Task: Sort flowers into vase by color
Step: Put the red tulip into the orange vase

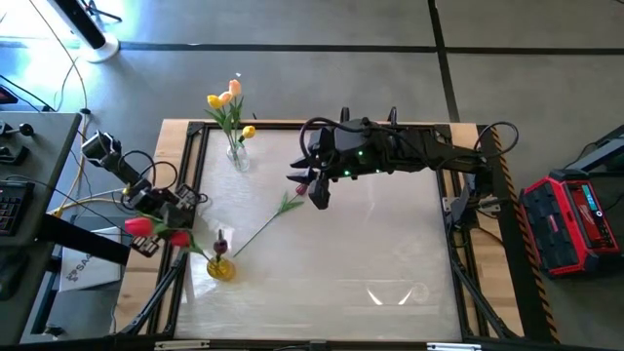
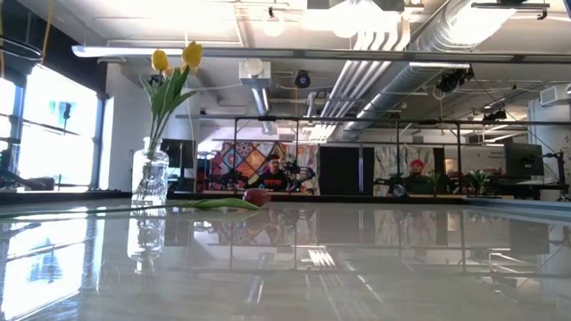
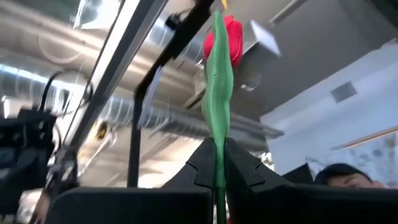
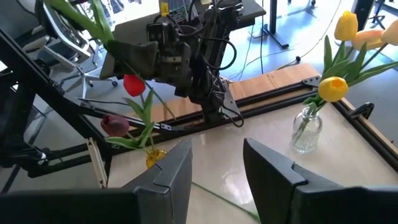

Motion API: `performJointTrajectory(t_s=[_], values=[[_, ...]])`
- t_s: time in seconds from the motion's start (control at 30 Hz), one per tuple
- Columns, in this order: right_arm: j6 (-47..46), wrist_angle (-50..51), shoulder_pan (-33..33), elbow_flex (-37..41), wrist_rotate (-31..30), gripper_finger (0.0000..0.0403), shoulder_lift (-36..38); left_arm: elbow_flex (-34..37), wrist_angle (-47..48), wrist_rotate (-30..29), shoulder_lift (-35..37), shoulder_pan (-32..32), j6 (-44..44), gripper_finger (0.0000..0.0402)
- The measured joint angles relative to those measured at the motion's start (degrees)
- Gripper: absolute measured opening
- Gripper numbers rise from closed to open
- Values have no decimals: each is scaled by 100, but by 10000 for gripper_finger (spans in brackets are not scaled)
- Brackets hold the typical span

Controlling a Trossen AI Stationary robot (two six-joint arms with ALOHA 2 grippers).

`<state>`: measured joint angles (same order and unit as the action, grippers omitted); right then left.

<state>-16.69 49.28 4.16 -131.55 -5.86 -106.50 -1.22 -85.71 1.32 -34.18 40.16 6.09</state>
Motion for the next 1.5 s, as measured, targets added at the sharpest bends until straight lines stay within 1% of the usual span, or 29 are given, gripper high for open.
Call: performJointTrajectory(t_s=[0.23,0.47,0.57,0.63,0.7,0.77,0.87,0.93,1.07,1.13,1.2,1.3,1.4,1.5], values=[[-111,-126,0,0,1,134,0,-411,-94,151,-29,0,571,0],[-140,-160,0,0,-1,134,0,-1054,-86,134,-424,1,1053,0],[-137,-160,0,0,-1,134,0,-1369,-88,351,-739,2,1055,0],[-136,-164,-2,0,-1,134,0,-1554,-88,390,-1001,4,1046,0],[-133,-169,-2,0,1,134,0,-1707,-98,317,-1288,4,1009,0],[-133,-173,-2,0,-1,134,0,-1823,-173,123,-1592,4,1006,0],[-133,-171,-2,0,0,134,0,-1963,-414,-52,-2034,-2,917,0],[-133,-168,-2,0,1,134,0,-2126,-349,-48,-2144,0,883,0],[-153,-110,-2,0,3,134,0,-2321,-372,159,-2244,15,414,0],[-220,-47,-2,0,4,134,0,-2326,-264,142,-2241,37,130,0],[-281,43,-2,0,3,134,0,-2267,-124,-6,-2196,91,-86,0],[-301,190,9,0,3,134,0,-2132,-114,-478,-2200,283,-205,0],[-431,258,11,0,3,134,0,-2031,-185,-971,-2192,568,67,0],[-464,259,11,0,3,134,0,-1928,-364,-1096,-2220,863,476,0]])
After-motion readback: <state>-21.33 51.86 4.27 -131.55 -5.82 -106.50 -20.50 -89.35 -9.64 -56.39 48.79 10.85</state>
